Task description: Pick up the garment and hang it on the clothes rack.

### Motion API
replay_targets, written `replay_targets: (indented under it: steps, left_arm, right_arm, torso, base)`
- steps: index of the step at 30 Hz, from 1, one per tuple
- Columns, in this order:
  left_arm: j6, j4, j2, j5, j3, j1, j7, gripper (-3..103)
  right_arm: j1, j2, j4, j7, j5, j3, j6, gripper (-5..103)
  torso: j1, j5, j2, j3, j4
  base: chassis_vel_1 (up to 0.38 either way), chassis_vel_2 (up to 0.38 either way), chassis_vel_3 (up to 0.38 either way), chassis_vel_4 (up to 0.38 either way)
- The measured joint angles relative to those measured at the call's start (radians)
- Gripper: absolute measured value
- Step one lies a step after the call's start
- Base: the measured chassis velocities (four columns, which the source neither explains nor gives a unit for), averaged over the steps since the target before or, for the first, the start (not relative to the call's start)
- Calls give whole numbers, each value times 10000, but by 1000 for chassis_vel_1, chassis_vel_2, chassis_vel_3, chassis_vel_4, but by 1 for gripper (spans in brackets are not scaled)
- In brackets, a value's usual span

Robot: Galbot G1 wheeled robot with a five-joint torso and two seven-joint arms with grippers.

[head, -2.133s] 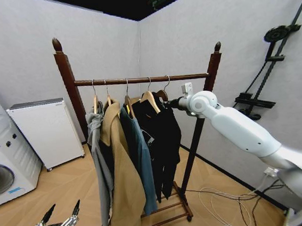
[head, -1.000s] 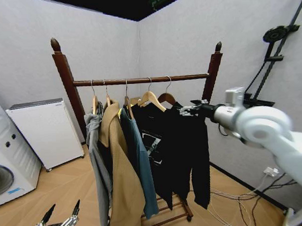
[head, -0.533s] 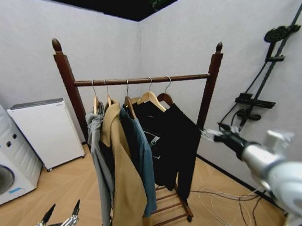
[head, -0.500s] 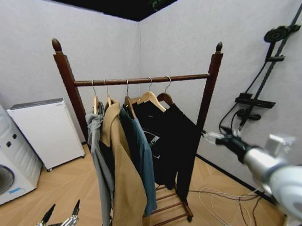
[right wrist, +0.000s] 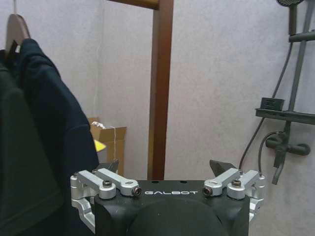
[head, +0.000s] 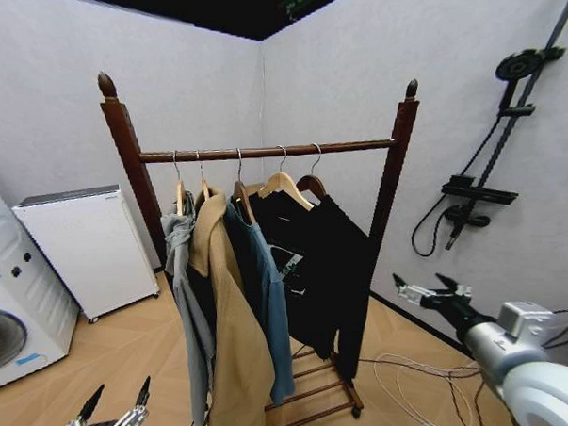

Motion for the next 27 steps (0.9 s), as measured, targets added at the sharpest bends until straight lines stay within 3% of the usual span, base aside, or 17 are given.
replay_targets:
  steps: [27]
  left_arm:
    - [0,0,0,0,0,0,0,100]
  right_arm:
    - [-399,802,185,-188,-957,-324,762,100]
  torso:
    - [0,0,0,0,-1]
  base:
    - [-19,-18,-20,-18]
